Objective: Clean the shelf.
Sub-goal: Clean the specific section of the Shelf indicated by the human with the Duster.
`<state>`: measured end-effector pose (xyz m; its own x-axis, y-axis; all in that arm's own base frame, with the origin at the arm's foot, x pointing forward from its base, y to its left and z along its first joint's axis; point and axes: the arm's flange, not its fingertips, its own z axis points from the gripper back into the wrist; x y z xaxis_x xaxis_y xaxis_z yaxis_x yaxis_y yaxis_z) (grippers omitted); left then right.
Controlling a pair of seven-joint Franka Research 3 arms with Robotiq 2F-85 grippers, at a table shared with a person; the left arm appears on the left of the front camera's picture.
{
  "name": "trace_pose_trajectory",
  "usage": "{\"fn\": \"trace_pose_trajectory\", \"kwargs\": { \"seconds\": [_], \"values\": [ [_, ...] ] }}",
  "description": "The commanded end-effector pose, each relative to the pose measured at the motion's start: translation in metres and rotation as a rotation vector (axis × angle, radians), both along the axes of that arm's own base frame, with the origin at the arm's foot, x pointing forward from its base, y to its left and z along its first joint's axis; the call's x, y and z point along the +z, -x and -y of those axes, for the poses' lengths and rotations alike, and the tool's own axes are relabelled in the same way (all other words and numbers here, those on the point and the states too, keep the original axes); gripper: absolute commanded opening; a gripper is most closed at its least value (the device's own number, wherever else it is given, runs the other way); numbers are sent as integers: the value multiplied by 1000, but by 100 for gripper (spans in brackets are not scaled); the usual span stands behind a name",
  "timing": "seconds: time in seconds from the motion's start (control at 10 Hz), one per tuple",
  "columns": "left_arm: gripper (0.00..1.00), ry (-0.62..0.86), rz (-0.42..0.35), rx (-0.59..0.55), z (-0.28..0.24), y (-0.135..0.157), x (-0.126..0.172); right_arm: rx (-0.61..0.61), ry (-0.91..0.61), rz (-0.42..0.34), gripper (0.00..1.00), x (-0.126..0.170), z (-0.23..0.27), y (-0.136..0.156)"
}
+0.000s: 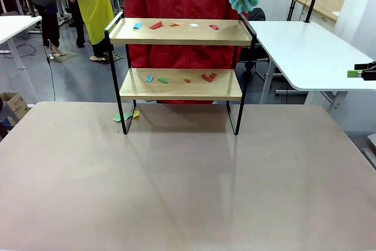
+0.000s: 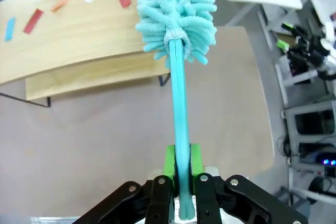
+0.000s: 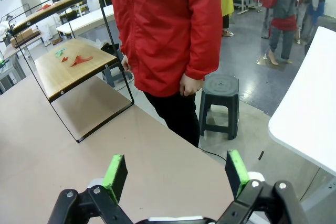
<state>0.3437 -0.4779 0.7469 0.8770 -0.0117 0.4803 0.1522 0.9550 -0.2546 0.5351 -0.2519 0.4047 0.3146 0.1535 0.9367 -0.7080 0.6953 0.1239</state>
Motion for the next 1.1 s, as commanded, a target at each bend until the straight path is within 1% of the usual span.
{"fn": "trace_pose_trajectory", "kwargs": {
  "seconds": [0.0, 0.1, 0.2, 0.4, 0.7, 1.0],
  "values": [
    [13, 10, 33, 87, 16, -10, -3, 2, 3, 1, 100, 1, -2, 1],
    [13, 12, 29, 141, 23, -13, -12, 2, 3, 1, 100, 1, -2, 1],
    [13, 20, 57, 173, 27, -14, -19, 2, 3, 1, 100, 1, -2, 1],
    [13, 25, -1, 154, 31, -23, -36, 2, 3, 1, 100, 1, -2, 1],
    [13, 5, -52, 146, 31, -30, -57, 2, 3, 1, 100, 1, -2, 1],
    [13, -12, -103, 138, 22, -37, -70, 2, 3, 1, 100, 1, -2, 1]
  ]
}}
